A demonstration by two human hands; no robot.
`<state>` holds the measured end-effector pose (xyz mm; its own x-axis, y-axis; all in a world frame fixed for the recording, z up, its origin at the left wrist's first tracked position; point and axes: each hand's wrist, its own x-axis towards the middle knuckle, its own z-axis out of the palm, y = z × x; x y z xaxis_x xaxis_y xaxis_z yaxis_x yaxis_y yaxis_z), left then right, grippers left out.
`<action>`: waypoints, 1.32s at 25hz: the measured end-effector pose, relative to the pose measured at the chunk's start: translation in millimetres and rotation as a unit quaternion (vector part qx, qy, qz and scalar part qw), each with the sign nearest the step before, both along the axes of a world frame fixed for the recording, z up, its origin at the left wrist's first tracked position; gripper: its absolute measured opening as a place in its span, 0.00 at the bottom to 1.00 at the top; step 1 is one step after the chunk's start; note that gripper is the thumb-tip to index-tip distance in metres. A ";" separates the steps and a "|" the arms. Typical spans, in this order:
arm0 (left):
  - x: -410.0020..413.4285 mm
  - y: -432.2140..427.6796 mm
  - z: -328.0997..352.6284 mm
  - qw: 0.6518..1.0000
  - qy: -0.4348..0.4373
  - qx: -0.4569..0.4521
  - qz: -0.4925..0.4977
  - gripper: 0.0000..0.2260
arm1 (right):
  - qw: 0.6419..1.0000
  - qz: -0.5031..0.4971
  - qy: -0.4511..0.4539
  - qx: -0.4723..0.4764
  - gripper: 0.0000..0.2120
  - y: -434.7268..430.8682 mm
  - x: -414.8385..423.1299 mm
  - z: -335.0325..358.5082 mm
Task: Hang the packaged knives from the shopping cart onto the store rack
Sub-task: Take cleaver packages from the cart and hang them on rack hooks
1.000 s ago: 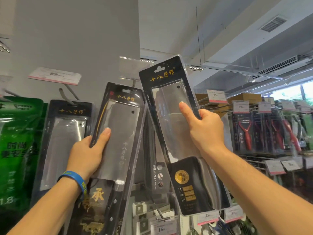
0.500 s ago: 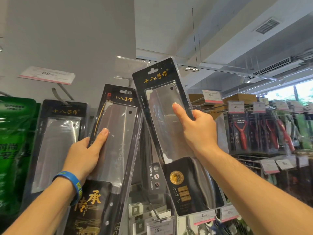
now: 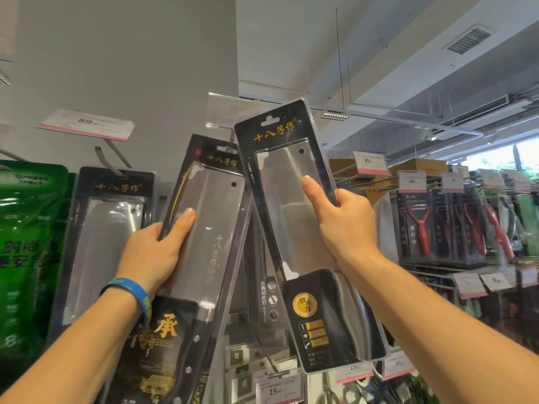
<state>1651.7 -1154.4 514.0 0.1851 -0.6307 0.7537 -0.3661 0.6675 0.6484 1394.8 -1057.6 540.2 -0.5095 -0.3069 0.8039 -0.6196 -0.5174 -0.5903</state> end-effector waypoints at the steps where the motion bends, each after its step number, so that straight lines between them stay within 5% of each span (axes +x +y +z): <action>1: 0.4 0.3 3.5 1.000 -0.016 -0.017 0.010 0.36 | 1.000 -0.004 -0.001 0.001 0.31 -0.1 0.1 0.0; 4: 3.2 0.1 2.5 0.999 -0.021 -0.018 0.017 0.35 | 1.000 -0.004 0.003 -0.002 0.32 0.5 -2.5 -0.5; 9: 4.7 -2.9 -12.7 0.988 0.108 0.095 -0.049 0.34 | 1.000 0.005 -0.005 -0.001 0.31 0.5 -7.7 -2.3; 15: 7.0 1.7 11.6 1.000 0.013 0.012 0.014 0.38 | 1.000 0.018 -0.003 -0.001 0.32 -7.3 -0.9 -1.3; 20: 19.9 11.0 37.9 0.995 -0.014 0.089 -0.032 0.37 | 0.999 0.040 -0.031 0.003 0.43 -9.2 -3.3 1.0; 25: 28.9 28.1 61.8 0.988 -0.028 0.141 -0.055 0.33 | 0.998 0.045 -0.040 -0.011 0.43 -4.7 -5.3 4.3; 33: 30.1 8.7 29.7 0.984 -0.128 0.059 0.108 0.35 | 1.000 0.004 -0.026 -0.003 0.38 -4.3 7.2 1.7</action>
